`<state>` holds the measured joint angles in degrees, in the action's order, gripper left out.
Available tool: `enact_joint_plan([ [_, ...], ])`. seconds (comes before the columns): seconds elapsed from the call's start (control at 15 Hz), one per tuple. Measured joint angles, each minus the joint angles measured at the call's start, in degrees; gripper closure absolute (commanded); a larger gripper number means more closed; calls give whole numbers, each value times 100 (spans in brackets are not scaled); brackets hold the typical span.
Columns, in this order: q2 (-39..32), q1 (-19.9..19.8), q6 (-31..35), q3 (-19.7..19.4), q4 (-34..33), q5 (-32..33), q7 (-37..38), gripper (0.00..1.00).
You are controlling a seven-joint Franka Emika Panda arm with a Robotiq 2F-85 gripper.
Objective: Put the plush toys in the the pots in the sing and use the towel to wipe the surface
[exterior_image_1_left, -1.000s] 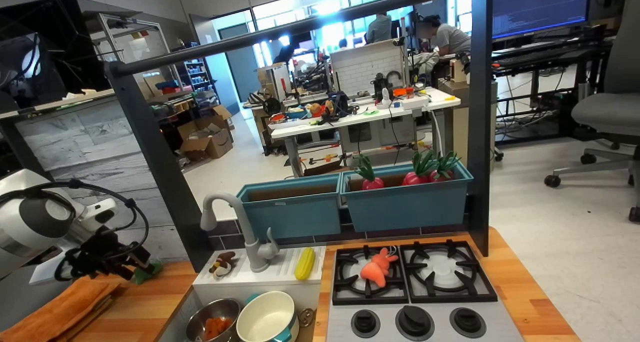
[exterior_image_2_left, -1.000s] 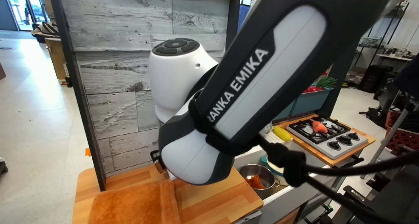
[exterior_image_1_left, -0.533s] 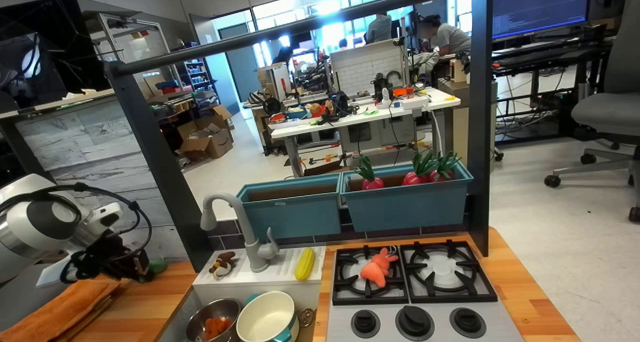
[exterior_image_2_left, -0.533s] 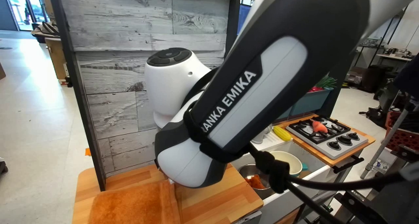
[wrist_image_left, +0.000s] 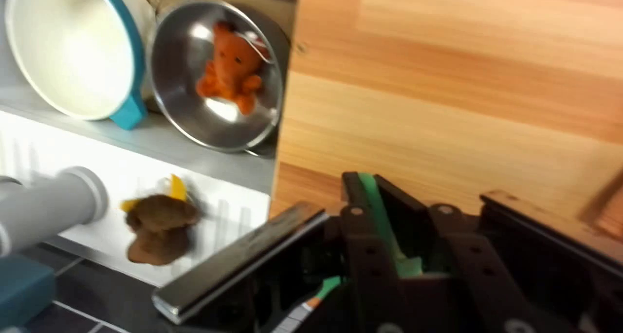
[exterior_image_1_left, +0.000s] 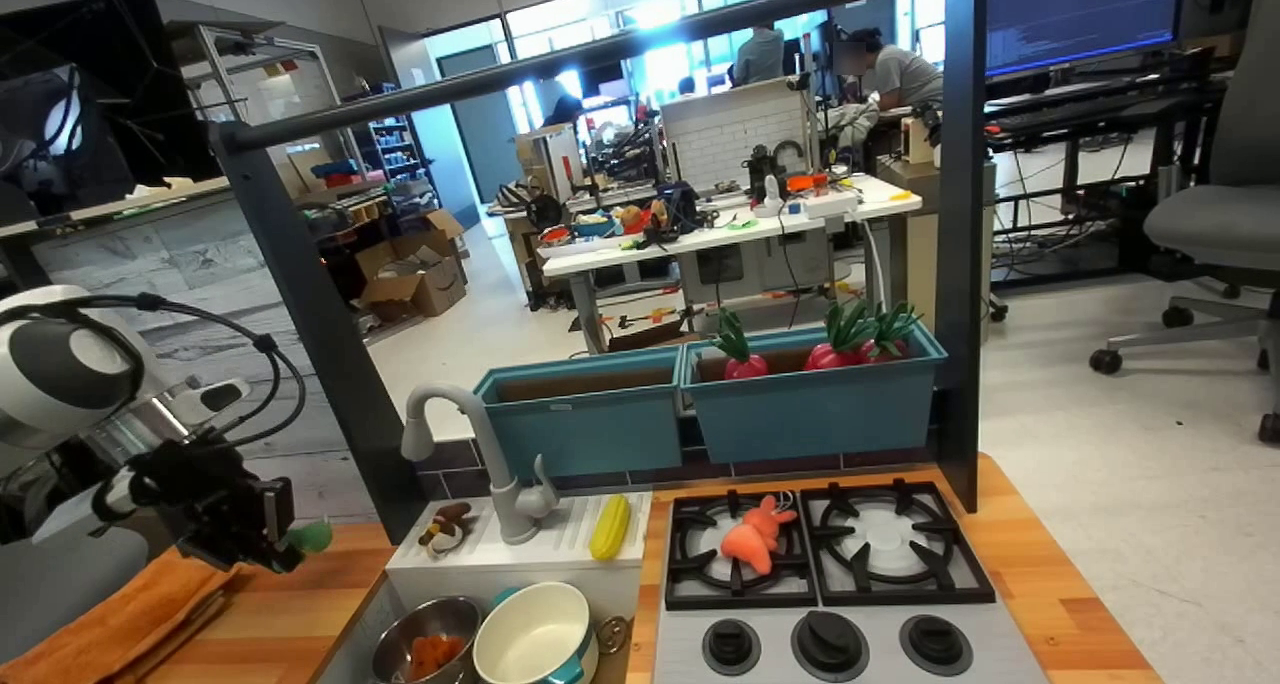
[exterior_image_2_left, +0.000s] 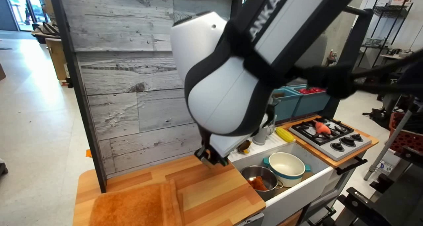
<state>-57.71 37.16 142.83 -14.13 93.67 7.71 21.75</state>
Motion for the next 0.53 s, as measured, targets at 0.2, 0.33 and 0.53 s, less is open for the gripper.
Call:
enact_joint_plan([
  [0.2, 752, -227, -884, -24, 852, 257, -5, 98],
  [0.33, 991, -574, -1175, -63, 1268, 363, 107, 98],
  [0.53, 850, -1294, -1221, -120, 1520, 453, 400, 98],
])
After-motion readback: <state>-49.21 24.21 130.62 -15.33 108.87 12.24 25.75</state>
